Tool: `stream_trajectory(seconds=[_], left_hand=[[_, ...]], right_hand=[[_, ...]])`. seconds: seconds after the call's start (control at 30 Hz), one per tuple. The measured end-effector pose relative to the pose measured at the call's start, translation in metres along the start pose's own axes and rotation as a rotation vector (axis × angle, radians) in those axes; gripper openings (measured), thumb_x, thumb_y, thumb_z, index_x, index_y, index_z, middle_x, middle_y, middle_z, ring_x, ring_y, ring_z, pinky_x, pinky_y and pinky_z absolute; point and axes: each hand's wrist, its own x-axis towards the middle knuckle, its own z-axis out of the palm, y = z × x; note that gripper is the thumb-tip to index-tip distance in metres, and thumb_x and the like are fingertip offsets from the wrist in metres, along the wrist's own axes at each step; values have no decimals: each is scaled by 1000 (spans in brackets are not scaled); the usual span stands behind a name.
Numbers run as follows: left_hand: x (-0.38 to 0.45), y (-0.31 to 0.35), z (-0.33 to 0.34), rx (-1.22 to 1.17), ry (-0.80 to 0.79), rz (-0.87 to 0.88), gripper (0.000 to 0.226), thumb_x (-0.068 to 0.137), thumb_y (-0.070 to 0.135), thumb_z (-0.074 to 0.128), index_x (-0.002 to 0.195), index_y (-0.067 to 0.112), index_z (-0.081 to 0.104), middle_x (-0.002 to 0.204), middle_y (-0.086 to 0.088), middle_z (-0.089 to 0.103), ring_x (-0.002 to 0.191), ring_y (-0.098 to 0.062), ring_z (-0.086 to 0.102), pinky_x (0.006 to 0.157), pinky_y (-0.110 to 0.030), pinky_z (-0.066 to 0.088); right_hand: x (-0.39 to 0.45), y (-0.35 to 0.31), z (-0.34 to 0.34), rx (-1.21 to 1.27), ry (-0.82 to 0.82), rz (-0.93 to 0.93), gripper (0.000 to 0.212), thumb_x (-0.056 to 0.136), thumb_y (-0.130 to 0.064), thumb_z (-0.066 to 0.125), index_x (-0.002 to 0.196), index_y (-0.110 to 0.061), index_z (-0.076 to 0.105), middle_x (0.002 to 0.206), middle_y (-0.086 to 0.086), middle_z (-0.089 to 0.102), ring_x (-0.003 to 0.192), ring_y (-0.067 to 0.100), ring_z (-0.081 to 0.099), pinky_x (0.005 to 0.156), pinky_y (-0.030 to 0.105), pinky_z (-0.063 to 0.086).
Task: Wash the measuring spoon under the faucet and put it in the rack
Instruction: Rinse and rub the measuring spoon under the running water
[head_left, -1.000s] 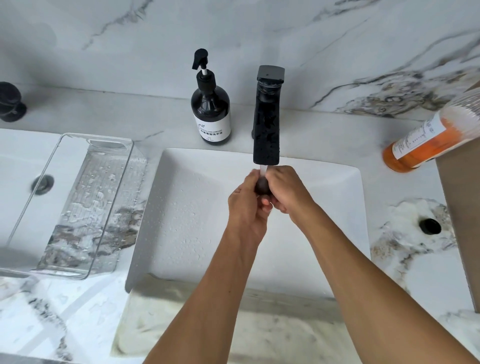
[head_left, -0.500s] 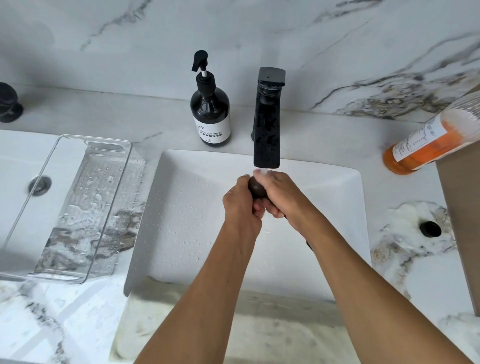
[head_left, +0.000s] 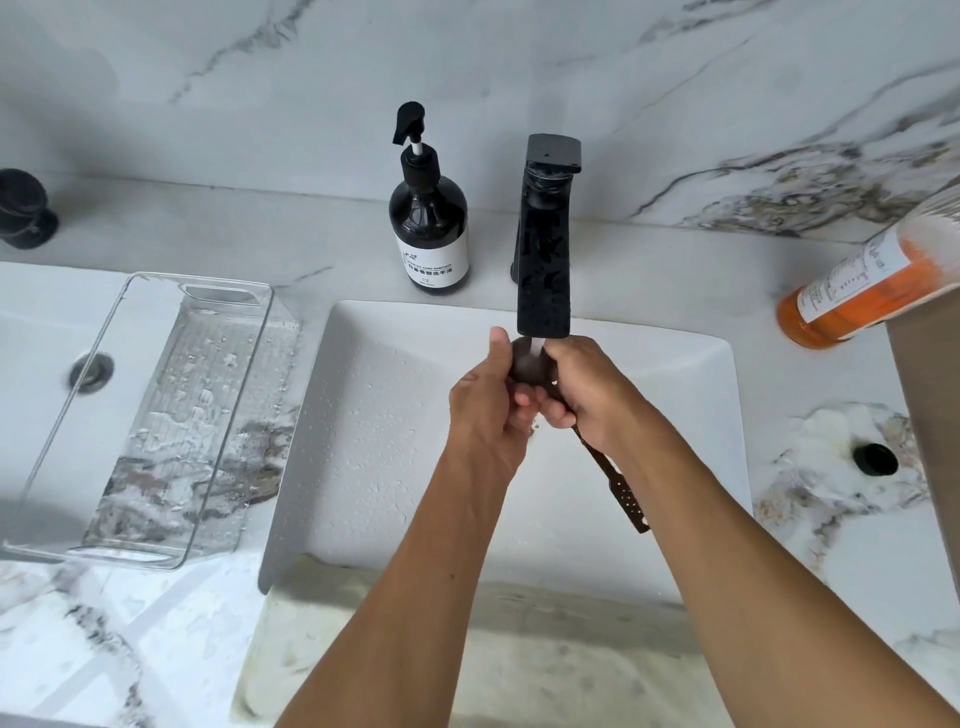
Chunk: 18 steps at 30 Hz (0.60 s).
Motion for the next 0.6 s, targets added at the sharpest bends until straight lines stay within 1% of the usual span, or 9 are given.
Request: stream_trajectory(seconds=[0.07, 0.1, 0.17, 0.23, 0.3, 0.37, 0.43, 0.5, 0.6], left_hand=[[2, 4, -3, -7, -25, -7, 42, 98, 42, 56, 101, 1, 61, 41, -1, 40, 53, -23, 35, 74, -50, 36], [3, 7, -4, -20, -30, -21, 41, 99, 42, 53, 96, 1, 60, 41, 0, 39, 49, -22, 38, 71, -45, 40], [3, 10, -5, -60, -57, -38, 39, 103, 38, 47, 88, 4, 60, 43, 1, 40, 39, -13, 41, 57, -30, 48], [0, 9, -5, -85, -95, -42, 37, 106, 31, 41, 92, 4, 61, 47, 0, 44, 39, -10, 44, 51, -23, 48], [-2, 5, -6, -118, -131, -32, 34, 107, 25, 39, 98, 0, 60, 51, -2, 47, 42, -10, 50, 48, -19, 49], [-3, 3, -8, -142, -181, -15, 32, 106, 24, 40, 102, -1, 60, 52, -2, 49, 44, -12, 55, 48, -22, 53], [-3, 2, -10, -99, -222, 22, 35, 99, 31, 50, 107, -1, 62, 52, -1, 49, 49, -18, 56, 56, -32, 57], [-3, -2, -12, -60, -197, 68, 42, 86, 34, 63, 110, 0, 61, 56, -3, 49, 61, -23, 48, 69, -38, 47], [-6, -9, -14, -34, -168, 95, 32, 80, 34, 67, 88, 3, 69, 54, -2, 56, 59, -18, 49, 70, -35, 40]], right_hand=[[0, 3, -6, 116, -93, 4, 31, 101, -26, 41, 97, -7, 66, 60, 12, 62, 40, 14, 41, 36, 21, 22], [0, 6, -9, 159, -127, 1, 32, 103, -24, 39, 101, -4, 64, 65, 13, 64, 41, 12, 45, 36, 21, 24], [0, 7, -11, 175, -149, 3, 35, 102, -33, 43, 100, -6, 64, 69, 11, 65, 43, 11, 47, 35, 21, 23], [0, 5, -11, 125, -116, 23, 38, 97, -45, 49, 95, -11, 65, 67, 9, 64, 43, 12, 44, 34, 18, 20], [1, 5, -11, 126, -95, 19, 33, 100, -38, 48, 96, -9, 63, 62, 8, 63, 43, 13, 43, 33, 17, 19], [0, 7, -13, 201, -117, 5, 32, 104, -31, 45, 102, -4, 62, 63, 9, 64, 42, 11, 46, 33, 17, 21], [-2, 11, -15, 264, -151, -22, 38, 105, -27, 44, 116, 7, 57, 66, 10, 66, 45, 11, 55, 35, 18, 24], [-4, 13, -17, 267, -187, -37, 43, 105, -27, 44, 123, 12, 52, 67, 10, 65, 48, 11, 57, 37, 18, 25], [-4, 12, -16, 190, -176, 9, 52, 102, -47, 44, 117, 0, 62, 64, 9, 60, 44, 11, 45, 35, 19, 23]])
